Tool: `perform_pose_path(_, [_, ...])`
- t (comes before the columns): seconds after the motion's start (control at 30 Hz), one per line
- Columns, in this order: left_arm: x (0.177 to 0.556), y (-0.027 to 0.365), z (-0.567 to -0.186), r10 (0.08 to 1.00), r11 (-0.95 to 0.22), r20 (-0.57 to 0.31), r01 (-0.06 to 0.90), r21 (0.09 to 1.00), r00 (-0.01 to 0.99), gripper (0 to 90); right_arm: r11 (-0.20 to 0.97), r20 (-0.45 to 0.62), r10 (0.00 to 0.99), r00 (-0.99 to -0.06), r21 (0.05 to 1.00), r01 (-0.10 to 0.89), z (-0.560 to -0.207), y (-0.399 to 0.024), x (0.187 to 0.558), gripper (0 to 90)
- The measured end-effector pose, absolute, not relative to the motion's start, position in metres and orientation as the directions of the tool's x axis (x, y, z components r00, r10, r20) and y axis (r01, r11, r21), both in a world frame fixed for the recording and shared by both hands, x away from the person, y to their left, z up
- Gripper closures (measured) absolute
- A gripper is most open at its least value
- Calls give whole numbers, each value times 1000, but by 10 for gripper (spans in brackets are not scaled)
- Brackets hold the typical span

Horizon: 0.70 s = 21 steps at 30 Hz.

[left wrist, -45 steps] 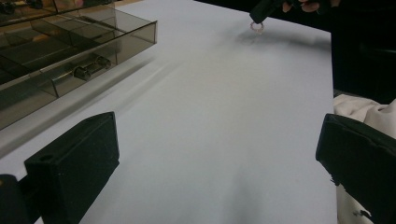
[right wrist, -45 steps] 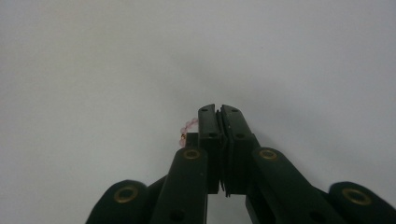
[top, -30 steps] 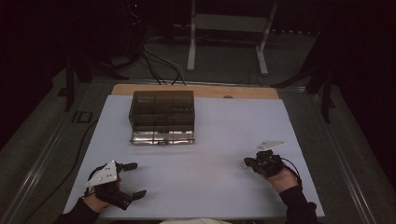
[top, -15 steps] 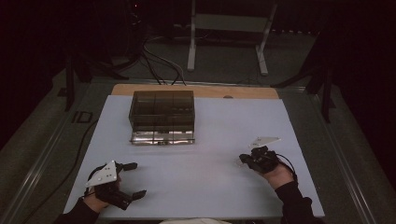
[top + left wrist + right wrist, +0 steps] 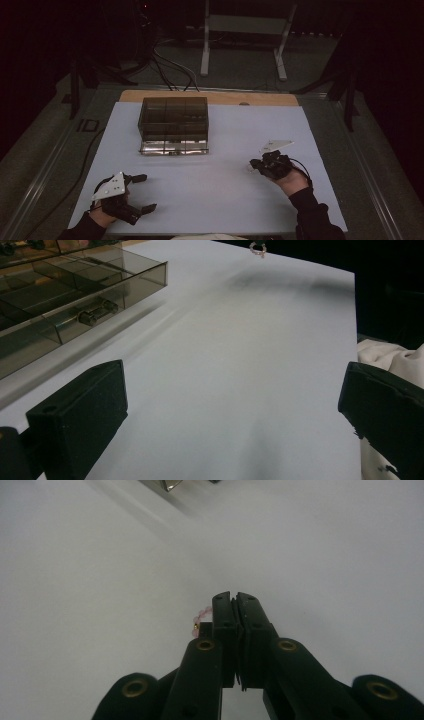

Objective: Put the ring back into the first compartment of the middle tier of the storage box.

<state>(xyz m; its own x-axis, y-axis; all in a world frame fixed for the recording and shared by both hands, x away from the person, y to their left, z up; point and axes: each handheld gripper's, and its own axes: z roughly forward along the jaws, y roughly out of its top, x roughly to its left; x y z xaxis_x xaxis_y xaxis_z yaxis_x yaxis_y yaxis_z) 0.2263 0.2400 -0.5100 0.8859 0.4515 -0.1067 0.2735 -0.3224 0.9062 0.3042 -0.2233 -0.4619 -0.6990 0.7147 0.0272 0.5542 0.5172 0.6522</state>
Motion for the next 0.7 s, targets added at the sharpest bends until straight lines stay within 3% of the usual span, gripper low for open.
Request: perform_pose_path(0.7, [226, 239, -510, 448, -332, -100, 269, 904, 888, 10, 533, 25, 677, -736, 673, 513, -452, -197, 315, 887])
